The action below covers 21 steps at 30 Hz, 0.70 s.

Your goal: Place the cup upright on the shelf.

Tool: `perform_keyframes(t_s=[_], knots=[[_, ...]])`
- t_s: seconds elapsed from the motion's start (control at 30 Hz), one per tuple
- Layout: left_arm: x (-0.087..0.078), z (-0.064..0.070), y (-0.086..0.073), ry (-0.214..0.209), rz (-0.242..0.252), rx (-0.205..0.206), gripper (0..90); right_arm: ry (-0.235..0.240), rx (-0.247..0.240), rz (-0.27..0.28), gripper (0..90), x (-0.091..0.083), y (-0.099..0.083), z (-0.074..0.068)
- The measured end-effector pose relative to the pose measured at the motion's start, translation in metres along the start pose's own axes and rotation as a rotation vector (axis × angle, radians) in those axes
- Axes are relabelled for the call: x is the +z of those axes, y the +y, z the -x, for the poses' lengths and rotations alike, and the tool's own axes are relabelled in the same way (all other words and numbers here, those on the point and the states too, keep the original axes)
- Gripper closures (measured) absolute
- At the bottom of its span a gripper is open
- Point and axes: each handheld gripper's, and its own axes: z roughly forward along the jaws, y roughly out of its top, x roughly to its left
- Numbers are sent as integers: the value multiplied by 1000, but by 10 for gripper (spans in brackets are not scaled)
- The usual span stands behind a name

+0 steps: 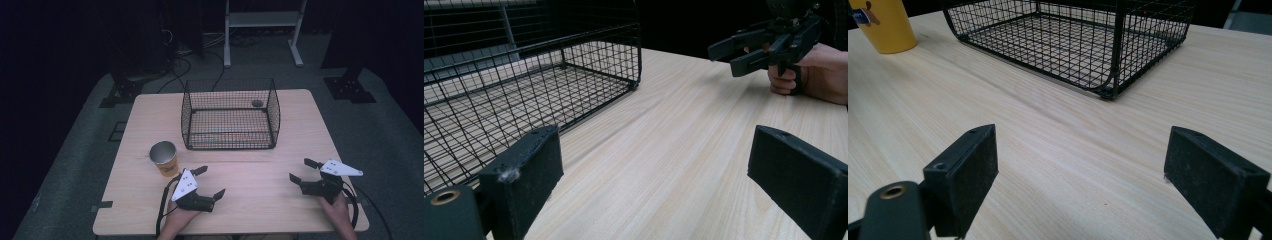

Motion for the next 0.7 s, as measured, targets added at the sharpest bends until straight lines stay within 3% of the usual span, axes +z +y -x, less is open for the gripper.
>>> perform_keyframes(t_s=[0.23,0.7], knots=[[-8,-5,4,24,23,-3,68,-7,-11,-3,130,0,0,-2],[-25,-14,20,28,56,10,51,-17,-15,-17,130,1,0,-3]])
